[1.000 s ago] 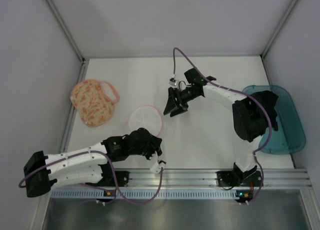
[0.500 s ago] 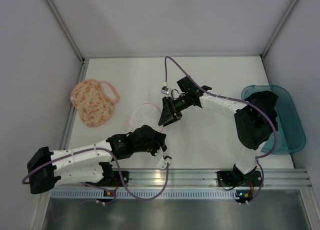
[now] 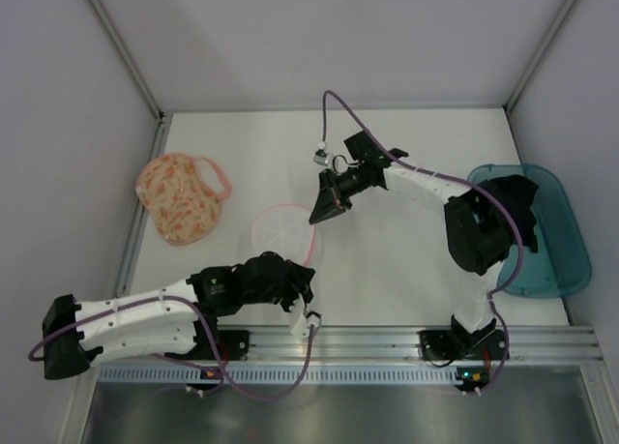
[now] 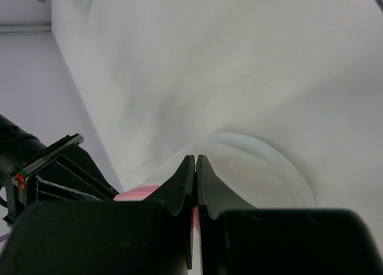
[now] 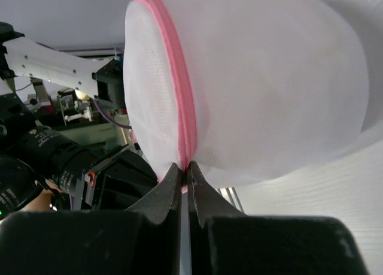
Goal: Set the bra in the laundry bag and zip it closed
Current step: Zip the laundry bag at the center of the board.
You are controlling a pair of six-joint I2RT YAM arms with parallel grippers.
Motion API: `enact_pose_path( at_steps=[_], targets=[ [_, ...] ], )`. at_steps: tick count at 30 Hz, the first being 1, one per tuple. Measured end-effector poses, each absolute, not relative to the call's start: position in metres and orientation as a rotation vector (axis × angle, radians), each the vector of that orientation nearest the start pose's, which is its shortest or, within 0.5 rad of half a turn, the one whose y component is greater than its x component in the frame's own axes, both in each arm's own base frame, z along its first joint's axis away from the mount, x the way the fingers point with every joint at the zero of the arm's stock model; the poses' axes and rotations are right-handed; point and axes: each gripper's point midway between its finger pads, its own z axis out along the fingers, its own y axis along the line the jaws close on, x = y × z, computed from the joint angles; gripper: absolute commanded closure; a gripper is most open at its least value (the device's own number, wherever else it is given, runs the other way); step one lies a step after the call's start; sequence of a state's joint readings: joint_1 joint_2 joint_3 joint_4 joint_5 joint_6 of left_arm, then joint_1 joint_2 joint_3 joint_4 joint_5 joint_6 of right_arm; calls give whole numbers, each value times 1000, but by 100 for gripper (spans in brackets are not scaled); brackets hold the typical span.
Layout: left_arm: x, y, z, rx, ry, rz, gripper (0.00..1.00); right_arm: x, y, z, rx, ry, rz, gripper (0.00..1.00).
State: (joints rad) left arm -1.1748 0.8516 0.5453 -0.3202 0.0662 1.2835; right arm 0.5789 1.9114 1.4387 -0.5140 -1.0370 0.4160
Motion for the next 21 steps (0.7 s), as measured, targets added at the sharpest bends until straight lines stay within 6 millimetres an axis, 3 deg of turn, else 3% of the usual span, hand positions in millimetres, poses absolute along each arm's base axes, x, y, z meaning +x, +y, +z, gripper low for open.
enact_pose_path(
  at_steps=[4,5,6,9,10,15,21],
  targets=[
    [131,-260,137,2094,700,-24,100,270,352,163,-654,2566,1681,99],
    [131,-259,136,2094,706,-17,100,270,352,162,-654,2570,1682,91],
    [132,-259,136,2095,712,-15,100,271,352,161,-654,2575,1682,73],
    [128,-260,123,2128,758,-38,100,272,351,156,-636,2595,1662,38],
    [127,-260,116,2147,783,-46,100,274,350,155,-636,2594,1651,34],
    [134,-263,108,2149,888,-28,100,270,336,150,-626,2611,1597,30],
    [143,-269,119,2084,917,4,100,235,312,147,-585,2660,1594,29]
  ],
)
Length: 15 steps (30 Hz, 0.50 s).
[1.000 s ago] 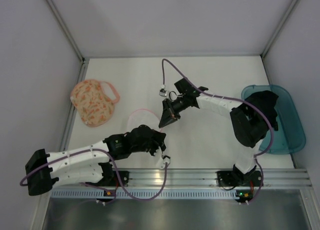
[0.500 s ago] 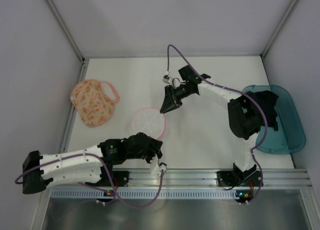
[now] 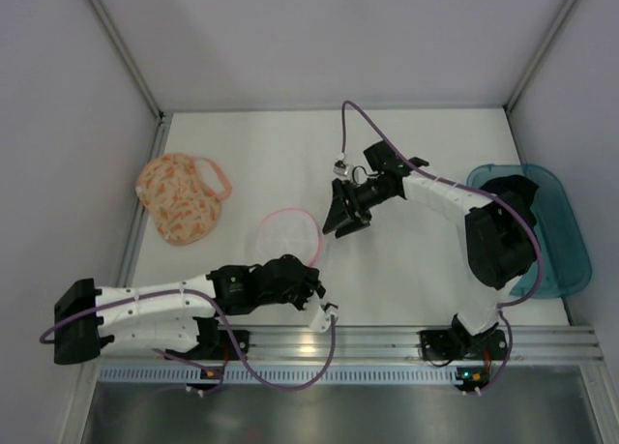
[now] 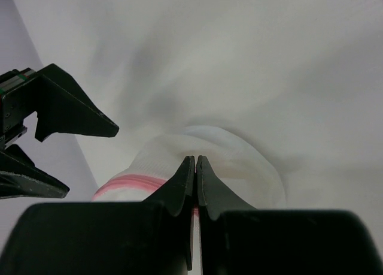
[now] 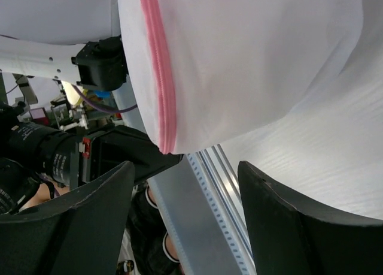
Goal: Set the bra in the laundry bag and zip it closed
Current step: Zip the laundry bag at the center of the board.
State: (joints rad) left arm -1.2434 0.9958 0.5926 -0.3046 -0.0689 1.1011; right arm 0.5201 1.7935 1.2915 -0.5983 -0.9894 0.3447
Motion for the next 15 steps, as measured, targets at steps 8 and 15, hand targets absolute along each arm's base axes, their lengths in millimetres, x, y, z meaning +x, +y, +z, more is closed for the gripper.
enact_pose_path(
  at_steps=[8,15],
  targets=[
    [153,-278,127,2054,927,47,100,208,330,150,-703,2636,1629,59],
    [155,-281,132,2042,909,49,100,207,343,141,-745,2661,1631,100]
  ],
)
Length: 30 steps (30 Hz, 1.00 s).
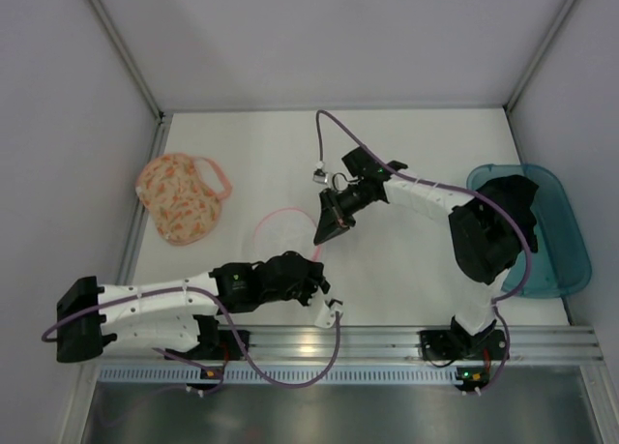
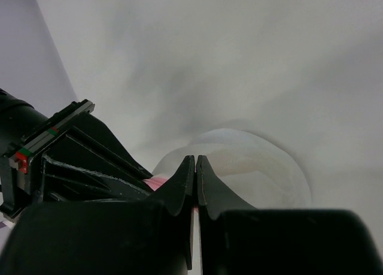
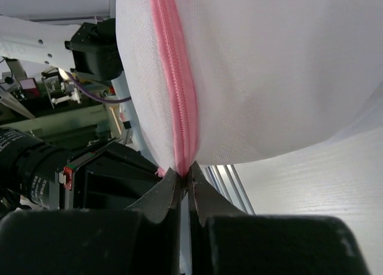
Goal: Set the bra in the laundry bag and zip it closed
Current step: Zip the laundry bag at the center of the board.
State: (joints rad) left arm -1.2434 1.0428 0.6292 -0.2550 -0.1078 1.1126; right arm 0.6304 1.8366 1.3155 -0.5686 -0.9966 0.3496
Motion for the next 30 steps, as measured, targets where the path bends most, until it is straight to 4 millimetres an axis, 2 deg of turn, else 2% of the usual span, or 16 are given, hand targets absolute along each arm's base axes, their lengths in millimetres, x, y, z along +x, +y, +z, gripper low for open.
enact_pose_path(
  at_steps=[4,9,13,14,15,17,18,21,23,30],
  targets=[
    [149,-280,141,2033,872,22,100,217,341,146,-738,2651,1627,100],
    [141,-273,145,2043,857,-9,100,248,341,158,-722,2584,1618,100],
    [136,-267,142,2061,842,-21,100,266,340,156,-696,2584,1614,100],
    [136,-265,141,2065,840,-19,100,267,341,156,-697,2587,1617,94],
    [136,-265,140,2071,839,-18,100,267,342,154,-694,2598,1623,78],
    [134,-265,136,2080,852,-28,100,268,343,150,-688,2612,1620,57],
    [132,-265,131,2095,866,-43,100,270,342,149,-683,2613,1611,41],
    [131,-270,120,2121,933,-56,100,276,338,148,-678,2606,1578,30],
    [134,-274,120,2109,981,-52,100,275,332,149,-672,2609,1557,30],
    [144,-288,150,1979,1066,-84,100,252,309,161,-647,2620,1567,32]
  ],
)
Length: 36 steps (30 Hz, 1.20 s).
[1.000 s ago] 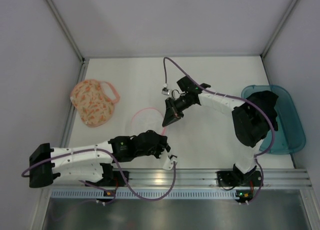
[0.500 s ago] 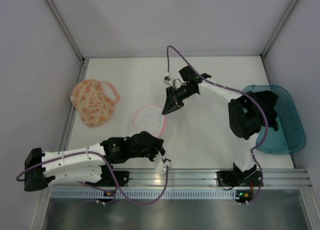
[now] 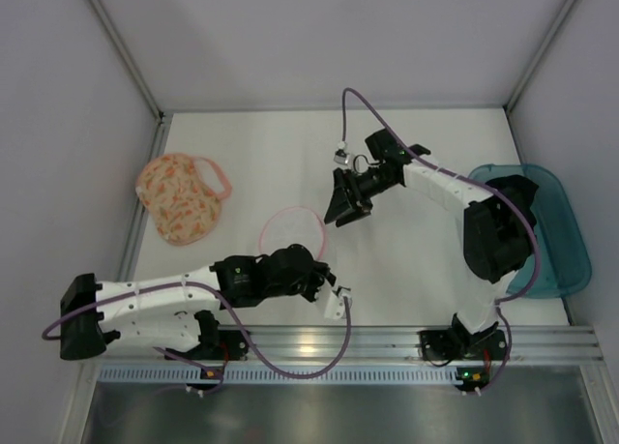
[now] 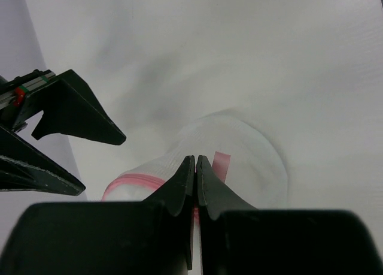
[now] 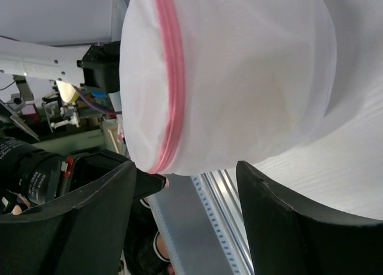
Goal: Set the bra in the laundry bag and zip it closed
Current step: Zip the laundry bag at the center of the board.
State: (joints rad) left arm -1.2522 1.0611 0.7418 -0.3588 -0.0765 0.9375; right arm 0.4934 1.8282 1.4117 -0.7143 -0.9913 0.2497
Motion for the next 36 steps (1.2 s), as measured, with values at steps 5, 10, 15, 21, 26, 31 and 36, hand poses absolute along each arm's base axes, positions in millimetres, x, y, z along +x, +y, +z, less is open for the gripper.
enact_pose_path(
  at_steps=[5,10,15,21,26,31,36],
  targets=[
    [147,-294,156,1954,1082,-96,100,234,316,164,-681,2622,1641,35],
    [150,-294,155,1952,1099,-91,100,210,335,160,-781,2628,1709,61],
    [147,-294,154,1964,1094,-114,100,200,344,148,-802,2674,1738,100],
    [138,-285,160,1981,1034,-145,100,205,344,150,-779,2686,1765,100],
    [136,-274,161,1988,1003,-133,100,220,344,163,-763,2645,1775,100],
    [138,-271,165,1973,979,-114,100,226,345,167,-741,2656,1796,100],
    [129,-267,155,2009,1010,-158,66,240,344,166,-713,2640,1762,100]
  ],
)
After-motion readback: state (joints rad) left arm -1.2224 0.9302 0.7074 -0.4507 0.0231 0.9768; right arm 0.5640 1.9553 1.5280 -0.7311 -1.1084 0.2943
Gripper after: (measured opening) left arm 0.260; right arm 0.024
